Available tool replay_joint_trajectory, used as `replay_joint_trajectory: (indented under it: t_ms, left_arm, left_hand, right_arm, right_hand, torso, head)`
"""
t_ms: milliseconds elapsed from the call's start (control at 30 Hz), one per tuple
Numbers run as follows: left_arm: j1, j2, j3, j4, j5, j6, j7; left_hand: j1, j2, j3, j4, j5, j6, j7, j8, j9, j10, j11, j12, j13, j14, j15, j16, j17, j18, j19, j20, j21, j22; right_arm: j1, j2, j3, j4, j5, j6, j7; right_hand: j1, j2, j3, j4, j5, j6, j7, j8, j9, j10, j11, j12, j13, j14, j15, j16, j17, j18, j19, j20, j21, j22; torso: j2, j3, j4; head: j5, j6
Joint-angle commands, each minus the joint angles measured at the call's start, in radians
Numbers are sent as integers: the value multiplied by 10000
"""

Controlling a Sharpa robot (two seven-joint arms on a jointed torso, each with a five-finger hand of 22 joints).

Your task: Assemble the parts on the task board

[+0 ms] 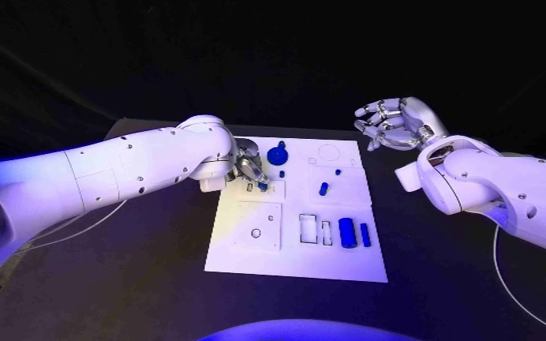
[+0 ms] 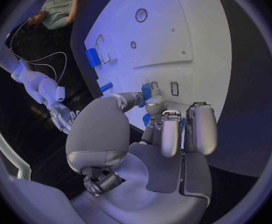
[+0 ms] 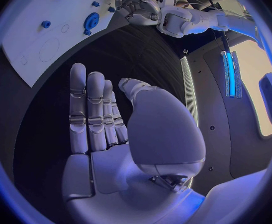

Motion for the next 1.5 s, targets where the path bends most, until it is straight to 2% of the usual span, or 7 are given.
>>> replay_joint_trajectory:
  t_ms: [33,200,533,1067,1500]
  left_arm:
    - [-55,-49,7,140,-946,-827,167]
    - [-114,-69,7,198,-1075,-859,157]
    - [-178,-22,6,207,-1174,-768,118]
    - [-194,135,2,78,-1286,-314,49]
    - [-215,194,-2,-36,-1505,43,17]
  left_hand:
    - [-65,-62,1868,-1892,133,162,-113,56,32,90,5,74,28,1058,-78,35,2629,-132,87,-30,66,28]
    - [-83,-106,1878,-1903,285,209,-127,49,50,144,-9,120,80,1058,-91,35,2629,-139,104,-40,85,66]
    - [-125,-172,1884,-1907,660,294,-153,23,85,246,-35,210,186,1058,-115,35,2629,-150,130,-57,115,125]
    - [-161,-224,1862,-1911,953,368,-176,4,113,319,-56,267,251,1058,-134,35,2629,-157,146,-61,135,165]
    - [-209,-280,1836,-1918,1233,439,-205,2,151,386,-83,318,310,1058,-156,35,2629,-167,167,-62,160,214]
  right_arm:
    - [-12,-1,3,2,-28,114,37]
    - [-19,3,3,1,-28,110,47]
    - [-25,-4,3,7,-28,98,54]
    - [-26,-4,3,19,-28,107,56]
    - [-28,-14,3,17,-28,118,47]
  right_hand:
    - [-80,-45,12,-29,62,-77,16,15,-12,-68,15,-43,-8,9,30,-68,7,117,54,-20,-57,-8]
    - [-95,-43,10,-21,69,-78,17,17,-13,-67,17,-41,-11,10,31,-74,14,117,57,-20,-62,-13]
    - [-97,-43,10,-21,70,-78,16,17,-13,-67,17,-41,-12,11,31,-75,15,117,58,-20,-63,-13]
    - [-107,-40,10,-17,77,-78,16,18,-13,-66,16,-39,-15,13,32,-81,21,116,61,-19,-68,-18]
    - [-119,-37,13,-17,89,-75,13,24,-14,-64,13,-33,-23,20,30,-94,37,117,72,-20,-80,-29]
  torso:
    - [4,-5,-11]
    - [11,-10,-31]
    - [7,10,-44]
    - [8,8,-31]
    - [1,5,-15]
  head:
    - [22,-18]
    - [46,-9]
    - [46,-25]
    - [18,-82]
    - [16,-69]
